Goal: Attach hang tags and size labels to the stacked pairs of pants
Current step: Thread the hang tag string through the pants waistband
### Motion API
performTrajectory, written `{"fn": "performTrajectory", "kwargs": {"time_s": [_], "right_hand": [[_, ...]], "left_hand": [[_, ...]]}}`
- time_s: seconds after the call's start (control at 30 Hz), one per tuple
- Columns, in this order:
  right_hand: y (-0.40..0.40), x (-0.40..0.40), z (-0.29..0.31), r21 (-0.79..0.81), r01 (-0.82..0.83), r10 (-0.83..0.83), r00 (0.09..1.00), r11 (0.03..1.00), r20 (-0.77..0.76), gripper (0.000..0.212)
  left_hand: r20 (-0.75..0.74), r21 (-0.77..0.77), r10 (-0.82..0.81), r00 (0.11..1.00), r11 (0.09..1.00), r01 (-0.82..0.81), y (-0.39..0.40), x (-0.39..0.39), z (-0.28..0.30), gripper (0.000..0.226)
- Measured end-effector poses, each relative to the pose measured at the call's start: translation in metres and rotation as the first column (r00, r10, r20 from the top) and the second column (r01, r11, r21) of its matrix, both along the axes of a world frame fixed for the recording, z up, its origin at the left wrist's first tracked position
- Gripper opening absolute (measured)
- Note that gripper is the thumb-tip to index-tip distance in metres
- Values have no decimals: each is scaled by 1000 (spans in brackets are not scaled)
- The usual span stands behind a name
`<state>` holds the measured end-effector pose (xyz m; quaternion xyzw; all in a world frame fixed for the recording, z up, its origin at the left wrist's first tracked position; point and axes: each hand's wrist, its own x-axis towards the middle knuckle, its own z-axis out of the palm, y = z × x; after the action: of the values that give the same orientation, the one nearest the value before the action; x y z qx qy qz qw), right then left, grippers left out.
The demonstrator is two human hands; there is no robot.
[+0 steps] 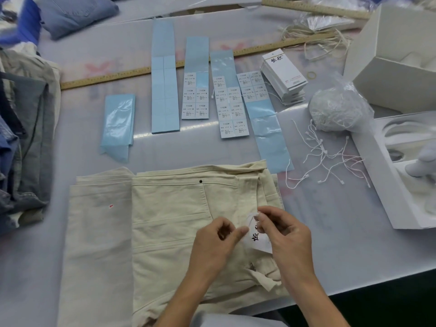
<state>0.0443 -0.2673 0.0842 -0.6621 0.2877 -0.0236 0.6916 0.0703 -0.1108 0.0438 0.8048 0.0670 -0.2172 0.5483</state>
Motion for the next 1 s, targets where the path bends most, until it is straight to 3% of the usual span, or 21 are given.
{"fn": "performTrajectory", "kwargs": {"time_s": [0.1,0.2,0.27,0.33,0.43,0.5,0.6,0.67,0.73,0.83,0.9,1.0], "right_hand": [[-6,-2,-6,-196,-233,223,972,953,-72,27],[-14,-11,-12,-527,-315,316,944,789,-93,32],[-20,-14,-15,-644,-311,319,942,699,-109,39],[-24,-15,-17,-636,-355,331,930,685,-163,48],[-13,-17,-16,-488,-414,376,909,768,-179,52],[0,-21,-18,-414,-454,426,890,789,-162,57],[12,-21,-20,-496,-451,447,884,742,-134,55],[17,-18,-20,-500,-434,440,891,749,-114,50],[21,-17,-20,-546,-418,462,885,726,-63,46],[29,-19,-20,-717,-419,570,820,557,-37,37],[37,-19,-23,-750,-490,666,741,445,-88,32],[58,-16,-23,-761,-612,782,574,213,-242,28]], "left_hand": [[8,177,-119,993,977,116,-7,-21,-1,31],[38,65,-16,999,998,14,-17,-21,3,18],[20,-37,52,998,998,-51,-17,-15,8,15],[-38,-135,130,991,982,-134,-12,-8,13,14],[-149,-272,274,950,912,-306,-1,7,20,9],[-198,-268,305,931,897,-351,8,16,23,6],[-177,-170,291,940,932,-321,24,23,21,16],[-94,-47,185,978,981,-190,37,27,20,22],[-6,136,-63,998,989,63,45,33,20,20],[42,429,-472,880,804,411,46,47,24,18],[50,499,-569,821,726,473,49,61,27,19],[51,587,-586,809,673,450,61,81,20,28]]}}
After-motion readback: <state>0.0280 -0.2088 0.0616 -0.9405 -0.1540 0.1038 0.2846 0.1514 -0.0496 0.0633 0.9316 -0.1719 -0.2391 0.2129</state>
